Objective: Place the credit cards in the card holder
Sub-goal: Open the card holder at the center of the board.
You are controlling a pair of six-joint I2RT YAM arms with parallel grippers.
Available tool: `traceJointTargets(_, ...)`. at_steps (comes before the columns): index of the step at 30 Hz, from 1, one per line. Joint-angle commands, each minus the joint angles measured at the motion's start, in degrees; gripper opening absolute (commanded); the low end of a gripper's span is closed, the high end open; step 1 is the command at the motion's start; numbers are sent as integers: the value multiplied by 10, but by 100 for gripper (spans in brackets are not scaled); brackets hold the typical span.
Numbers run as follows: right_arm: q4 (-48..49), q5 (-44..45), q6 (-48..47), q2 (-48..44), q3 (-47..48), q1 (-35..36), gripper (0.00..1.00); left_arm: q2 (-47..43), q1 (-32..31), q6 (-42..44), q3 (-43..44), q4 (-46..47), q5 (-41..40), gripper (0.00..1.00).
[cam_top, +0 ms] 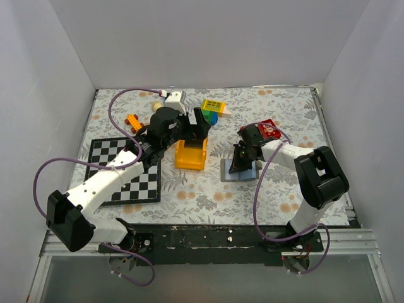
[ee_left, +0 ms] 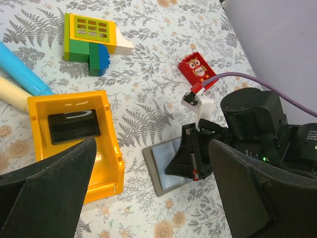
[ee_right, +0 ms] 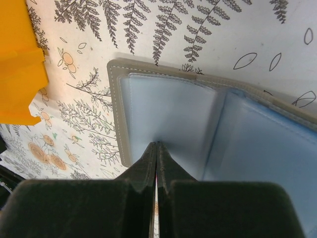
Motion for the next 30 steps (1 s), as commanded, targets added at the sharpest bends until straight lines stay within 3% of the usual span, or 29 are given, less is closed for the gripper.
traceJointTargets(1, 5, 2, -4, -5, 7, 0, 1, -9, 3, 3, 0, -20, -14, 98)
traceJointTargets(11, -17, 5, -5, -48, 16, 0, 1, 10, 1, -6, -1, -16, 30, 98)
traceJointTargets(20, -56, 54, 2, -89, 31, -3, 1, 35, -45, -2, 7, 14, 47, 98)
traceJointTargets(30, -48, 51, 13, -102, -6, -49, 1, 75, -107, 7, 24, 52, 43, 84)
